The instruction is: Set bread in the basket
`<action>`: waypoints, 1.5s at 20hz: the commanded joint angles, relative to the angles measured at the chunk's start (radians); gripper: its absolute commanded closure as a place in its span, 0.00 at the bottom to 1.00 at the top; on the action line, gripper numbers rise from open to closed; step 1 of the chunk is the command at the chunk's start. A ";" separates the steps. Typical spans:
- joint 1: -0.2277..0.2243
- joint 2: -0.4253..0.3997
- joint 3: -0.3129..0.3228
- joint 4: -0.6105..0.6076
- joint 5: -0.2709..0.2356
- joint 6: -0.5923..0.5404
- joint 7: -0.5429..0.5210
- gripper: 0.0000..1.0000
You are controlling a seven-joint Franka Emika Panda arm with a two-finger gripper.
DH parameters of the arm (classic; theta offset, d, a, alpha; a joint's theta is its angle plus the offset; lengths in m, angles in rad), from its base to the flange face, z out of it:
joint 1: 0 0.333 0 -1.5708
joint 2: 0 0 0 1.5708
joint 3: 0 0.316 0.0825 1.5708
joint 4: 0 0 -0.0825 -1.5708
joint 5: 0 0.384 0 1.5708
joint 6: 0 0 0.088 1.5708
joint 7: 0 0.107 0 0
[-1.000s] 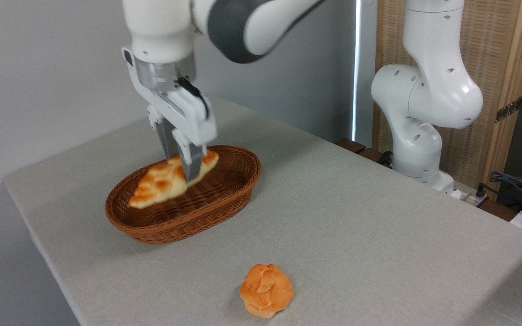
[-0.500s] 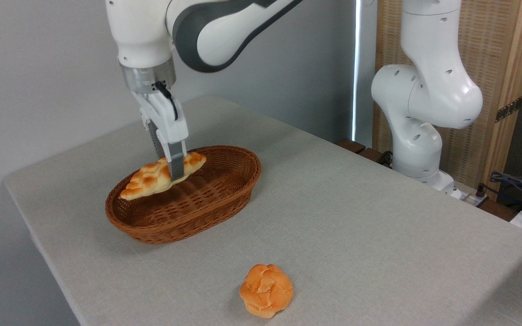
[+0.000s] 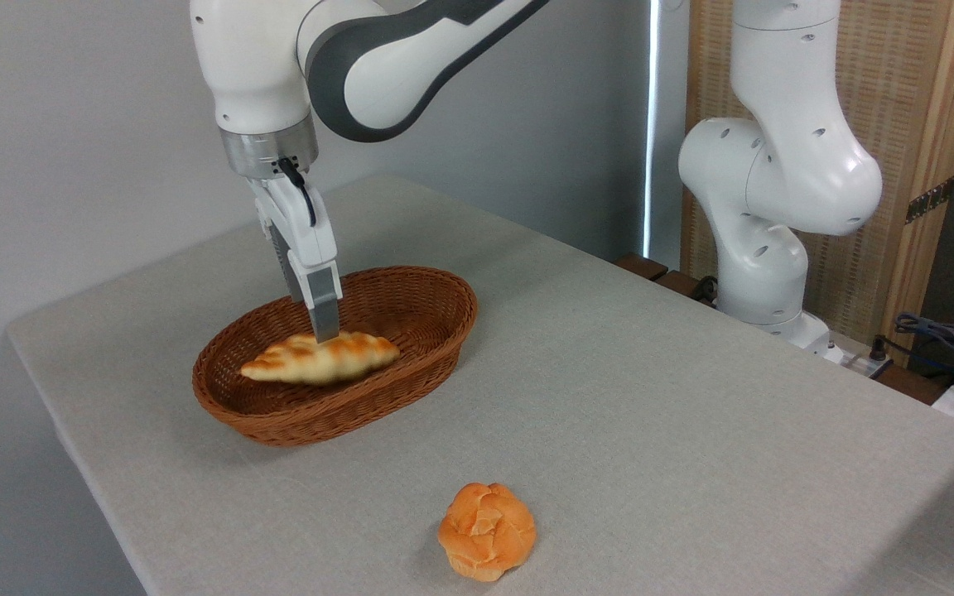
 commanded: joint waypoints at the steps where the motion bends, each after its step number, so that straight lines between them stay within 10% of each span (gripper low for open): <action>1: -0.002 -0.015 0.009 0.003 0.026 -0.020 0.004 0.00; 12: -0.011 -0.063 0.262 0.227 0.027 -0.238 0.013 0.00; 16: -0.101 -0.066 0.431 0.296 0.031 -0.324 0.019 0.00; 30: -0.083 -0.048 0.351 0.327 0.097 -0.402 -0.007 0.00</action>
